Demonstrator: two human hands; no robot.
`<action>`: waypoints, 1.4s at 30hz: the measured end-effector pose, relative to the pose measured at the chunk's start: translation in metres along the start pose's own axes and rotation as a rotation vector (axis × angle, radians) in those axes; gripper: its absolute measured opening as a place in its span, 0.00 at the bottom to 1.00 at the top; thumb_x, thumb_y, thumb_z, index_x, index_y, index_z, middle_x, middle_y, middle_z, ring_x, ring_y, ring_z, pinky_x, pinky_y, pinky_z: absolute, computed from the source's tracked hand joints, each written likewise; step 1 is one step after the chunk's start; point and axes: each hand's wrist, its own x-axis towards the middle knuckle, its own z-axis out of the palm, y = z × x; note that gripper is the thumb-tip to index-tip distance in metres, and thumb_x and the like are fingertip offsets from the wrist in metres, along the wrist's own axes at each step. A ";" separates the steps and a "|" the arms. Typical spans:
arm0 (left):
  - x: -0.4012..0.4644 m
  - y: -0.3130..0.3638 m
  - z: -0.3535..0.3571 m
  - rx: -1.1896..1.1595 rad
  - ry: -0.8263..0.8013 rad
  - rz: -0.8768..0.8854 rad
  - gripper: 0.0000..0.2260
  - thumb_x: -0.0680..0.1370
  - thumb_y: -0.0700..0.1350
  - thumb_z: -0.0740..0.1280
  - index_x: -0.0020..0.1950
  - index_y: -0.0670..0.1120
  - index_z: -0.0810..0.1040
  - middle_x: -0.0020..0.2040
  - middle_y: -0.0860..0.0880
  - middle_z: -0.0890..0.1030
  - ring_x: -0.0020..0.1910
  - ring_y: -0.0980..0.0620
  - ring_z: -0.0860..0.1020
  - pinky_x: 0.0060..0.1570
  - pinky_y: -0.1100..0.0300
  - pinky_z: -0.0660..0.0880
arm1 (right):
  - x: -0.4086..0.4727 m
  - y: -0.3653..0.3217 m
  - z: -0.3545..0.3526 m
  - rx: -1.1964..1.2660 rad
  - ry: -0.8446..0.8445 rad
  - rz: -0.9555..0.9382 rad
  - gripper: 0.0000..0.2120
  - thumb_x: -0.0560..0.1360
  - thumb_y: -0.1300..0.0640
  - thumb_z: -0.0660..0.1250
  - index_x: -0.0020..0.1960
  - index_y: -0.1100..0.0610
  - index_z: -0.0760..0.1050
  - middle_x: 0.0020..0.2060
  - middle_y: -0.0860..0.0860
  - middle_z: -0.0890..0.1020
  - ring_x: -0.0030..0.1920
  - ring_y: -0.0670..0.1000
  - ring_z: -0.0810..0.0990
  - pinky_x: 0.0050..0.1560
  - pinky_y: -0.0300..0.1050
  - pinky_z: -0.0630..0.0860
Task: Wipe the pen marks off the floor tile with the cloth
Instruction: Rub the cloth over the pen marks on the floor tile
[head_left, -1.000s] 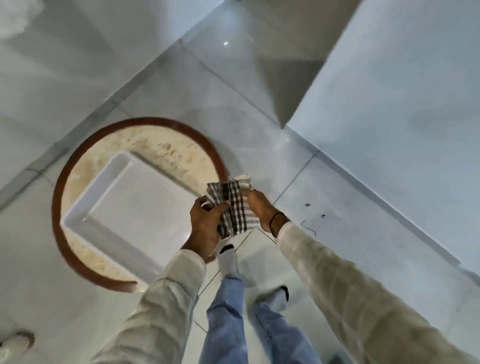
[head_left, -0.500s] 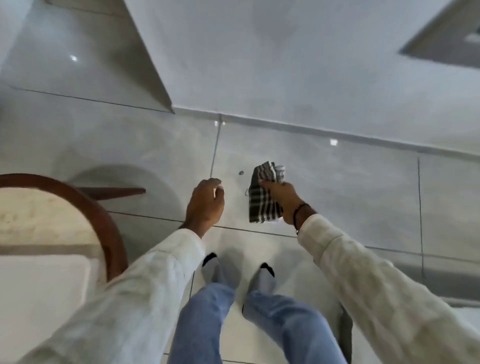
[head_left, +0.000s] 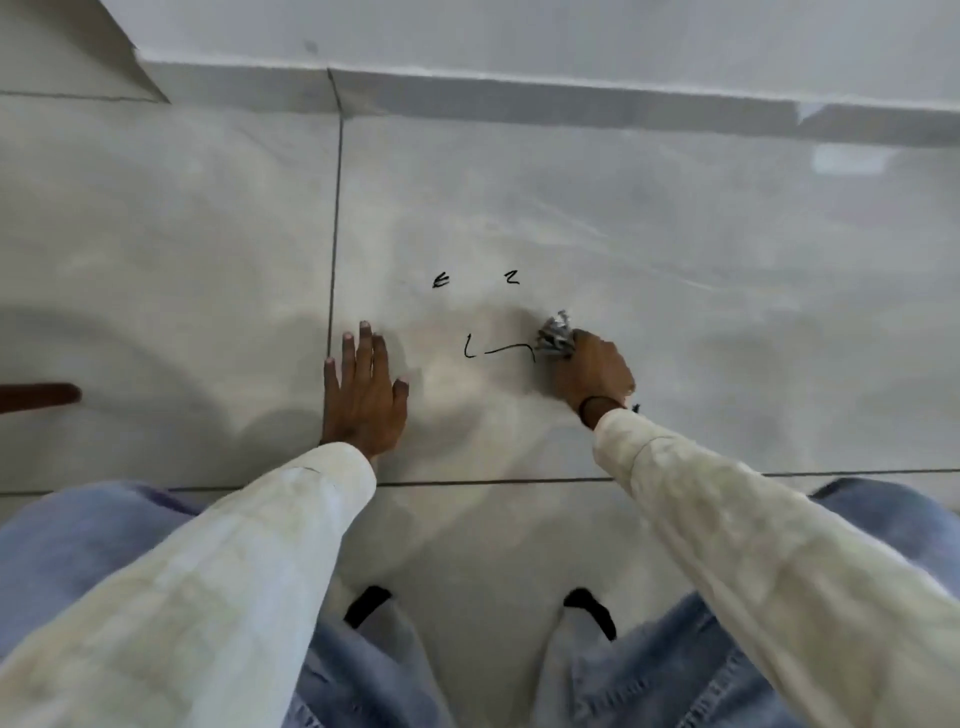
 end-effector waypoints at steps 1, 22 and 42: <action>0.008 -0.006 0.012 0.007 0.049 0.007 0.32 0.87 0.53 0.50 0.87 0.41 0.45 0.89 0.43 0.42 0.89 0.42 0.44 0.86 0.39 0.47 | 0.003 -0.003 0.018 -0.050 0.016 -0.059 0.17 0.79 0.55 0.64 0.66 0.55 0.78 0.63 0.61 0.83 0.63 0.65 0.83 0.58 0.56 0.79; 0.043 -0.032 0.075 0.049 0.416 0.029 0.31 0.86 0.53 0.50 0.87 0.41 0.51 0.89 0.42 0.51 0.88 0.42 0.52 0.85 0.35 0.52 | -0.015 0.016 0.103 -0.223 0.113 -0.841 0.38 0.82 0.34 0.58 0.85 0.53 0.56 0.86 0.49 0.58 0.86 0.50 0.53 0.84 0.60 0.57; 0.048 -0.033 0.080 0.062 0.468 0.007 0.31 0.86 0.54 0.49 0.87 0.42 0.50 0.89 0.42 0.51 0.88 0.43 0.51 0.85 0.37 0.53 | 0.084 -0.039 0.054 -0.143 0.148 -0.458 0.37 0.84 0.37 0.57 0.86 0.53 0.52 0.87 0.50 0.54 0.87 0.52 0.50 0.86 0.57 0.44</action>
